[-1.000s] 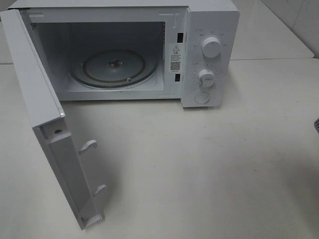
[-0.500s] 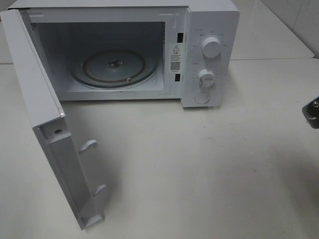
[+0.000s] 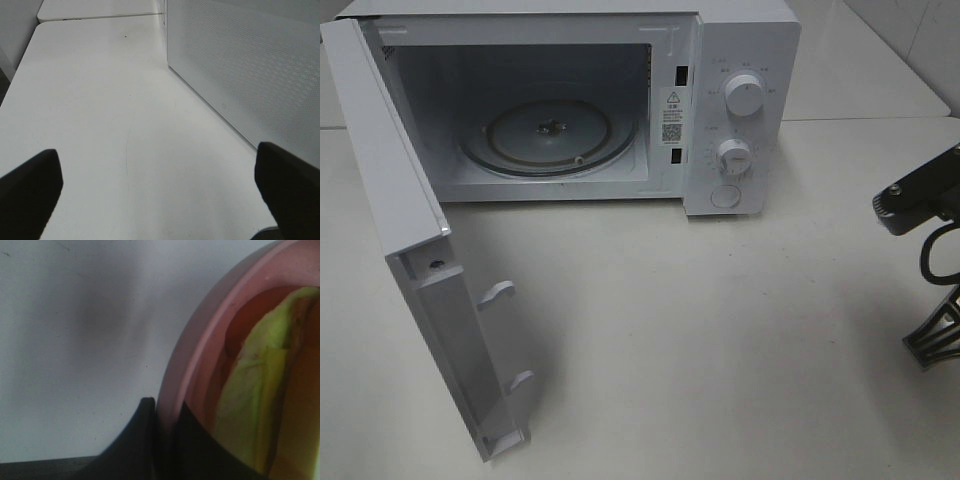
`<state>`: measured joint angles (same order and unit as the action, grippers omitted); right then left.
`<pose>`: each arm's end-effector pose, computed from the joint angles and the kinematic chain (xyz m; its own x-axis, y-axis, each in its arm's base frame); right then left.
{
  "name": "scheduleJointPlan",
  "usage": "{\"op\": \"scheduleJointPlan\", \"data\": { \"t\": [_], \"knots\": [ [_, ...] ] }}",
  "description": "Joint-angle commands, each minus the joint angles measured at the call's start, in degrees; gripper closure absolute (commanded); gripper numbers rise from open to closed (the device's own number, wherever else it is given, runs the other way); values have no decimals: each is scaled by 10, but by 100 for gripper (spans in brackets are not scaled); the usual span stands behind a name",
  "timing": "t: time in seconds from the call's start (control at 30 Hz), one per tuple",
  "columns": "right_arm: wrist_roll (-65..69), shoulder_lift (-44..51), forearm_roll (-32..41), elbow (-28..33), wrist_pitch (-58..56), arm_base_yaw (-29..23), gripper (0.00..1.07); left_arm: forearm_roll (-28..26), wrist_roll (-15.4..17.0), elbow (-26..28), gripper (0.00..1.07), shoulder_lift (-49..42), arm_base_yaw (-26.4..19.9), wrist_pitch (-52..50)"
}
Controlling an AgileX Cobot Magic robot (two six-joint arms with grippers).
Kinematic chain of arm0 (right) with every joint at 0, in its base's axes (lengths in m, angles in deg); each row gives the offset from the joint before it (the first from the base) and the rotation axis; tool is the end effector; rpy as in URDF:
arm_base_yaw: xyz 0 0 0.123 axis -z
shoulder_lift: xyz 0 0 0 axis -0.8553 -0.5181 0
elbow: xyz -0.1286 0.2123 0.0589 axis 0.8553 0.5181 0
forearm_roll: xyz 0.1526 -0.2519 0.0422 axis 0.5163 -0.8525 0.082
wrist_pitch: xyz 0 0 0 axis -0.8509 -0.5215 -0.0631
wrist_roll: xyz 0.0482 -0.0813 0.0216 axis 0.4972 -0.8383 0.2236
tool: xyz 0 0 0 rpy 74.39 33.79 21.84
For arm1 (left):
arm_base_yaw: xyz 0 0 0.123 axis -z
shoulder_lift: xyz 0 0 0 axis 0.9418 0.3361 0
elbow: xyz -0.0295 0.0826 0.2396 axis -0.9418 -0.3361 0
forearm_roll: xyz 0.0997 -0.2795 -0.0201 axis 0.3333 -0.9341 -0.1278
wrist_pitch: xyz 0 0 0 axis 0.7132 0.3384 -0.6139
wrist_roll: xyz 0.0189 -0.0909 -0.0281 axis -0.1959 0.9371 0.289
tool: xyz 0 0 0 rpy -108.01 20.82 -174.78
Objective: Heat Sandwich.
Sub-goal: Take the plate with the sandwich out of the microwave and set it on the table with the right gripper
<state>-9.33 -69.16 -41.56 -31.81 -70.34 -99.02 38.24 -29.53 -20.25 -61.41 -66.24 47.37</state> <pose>0.2082 0.1071 0.1494 -0.9080 -0.3537 -0.2243 -0.2065 0.8439 -0.4951 0.0714 -0.0052 0.2986 -0.4311 0.0523 -0.9008 0.0810 0.9965 0.0191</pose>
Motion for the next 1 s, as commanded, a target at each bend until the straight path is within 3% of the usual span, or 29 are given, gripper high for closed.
{"op": "scheduleJointPlan", "data": {
  "t": [0.03,1.0],
  "knots": [
    [25,-32,-33,-14,-2,2,104,-3,3,-2,5,-13,-1,-1],
    [168,-207,-128,-19,142,19,103,-3,3,-2,5,-13,-1,-1]
  ]
}}
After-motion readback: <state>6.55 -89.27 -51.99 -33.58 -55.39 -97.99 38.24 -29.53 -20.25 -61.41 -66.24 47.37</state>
